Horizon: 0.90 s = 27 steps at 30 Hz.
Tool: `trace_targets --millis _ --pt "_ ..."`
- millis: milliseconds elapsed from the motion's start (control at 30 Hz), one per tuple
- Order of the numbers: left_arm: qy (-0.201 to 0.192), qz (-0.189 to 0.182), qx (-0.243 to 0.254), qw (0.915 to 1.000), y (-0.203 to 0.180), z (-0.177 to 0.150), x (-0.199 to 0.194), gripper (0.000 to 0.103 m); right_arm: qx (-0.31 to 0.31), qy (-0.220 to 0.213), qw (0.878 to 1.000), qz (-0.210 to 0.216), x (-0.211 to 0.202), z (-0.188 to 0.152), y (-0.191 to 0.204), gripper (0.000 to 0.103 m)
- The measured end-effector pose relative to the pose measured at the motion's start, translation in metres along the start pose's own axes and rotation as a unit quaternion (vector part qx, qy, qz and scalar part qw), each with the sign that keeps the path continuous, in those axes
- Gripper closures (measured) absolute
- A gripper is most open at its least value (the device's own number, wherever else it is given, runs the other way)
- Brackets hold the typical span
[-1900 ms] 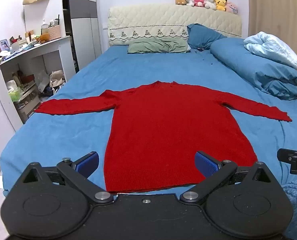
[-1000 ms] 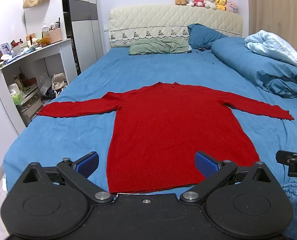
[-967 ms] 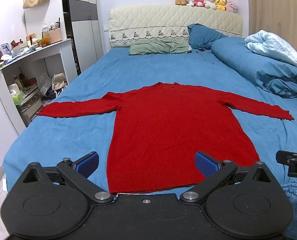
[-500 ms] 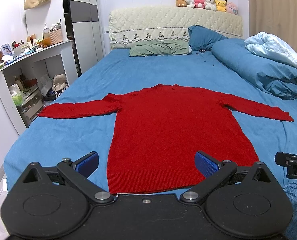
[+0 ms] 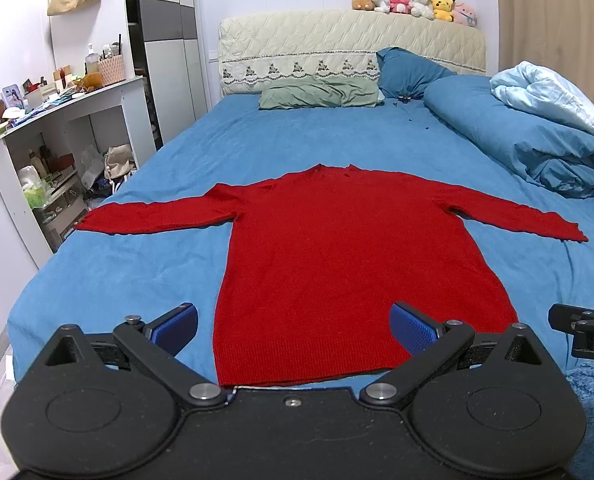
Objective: Fold small clothes
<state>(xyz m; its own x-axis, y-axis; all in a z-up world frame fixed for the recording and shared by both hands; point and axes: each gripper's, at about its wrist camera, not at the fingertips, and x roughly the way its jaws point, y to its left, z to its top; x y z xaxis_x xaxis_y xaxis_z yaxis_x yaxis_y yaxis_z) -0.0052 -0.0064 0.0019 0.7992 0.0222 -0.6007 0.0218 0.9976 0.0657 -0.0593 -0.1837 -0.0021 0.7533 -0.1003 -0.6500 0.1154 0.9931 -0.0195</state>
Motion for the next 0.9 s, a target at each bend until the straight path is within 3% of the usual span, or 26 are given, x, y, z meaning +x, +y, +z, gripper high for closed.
trace_targets --millis 900 --pt "0.005 0.002 -0.003 1.0 0.0012 0.0014 0.0035 0.0 0.001 0.001 1.0 0.002 -0.001 0.0009 0.002 0.0"
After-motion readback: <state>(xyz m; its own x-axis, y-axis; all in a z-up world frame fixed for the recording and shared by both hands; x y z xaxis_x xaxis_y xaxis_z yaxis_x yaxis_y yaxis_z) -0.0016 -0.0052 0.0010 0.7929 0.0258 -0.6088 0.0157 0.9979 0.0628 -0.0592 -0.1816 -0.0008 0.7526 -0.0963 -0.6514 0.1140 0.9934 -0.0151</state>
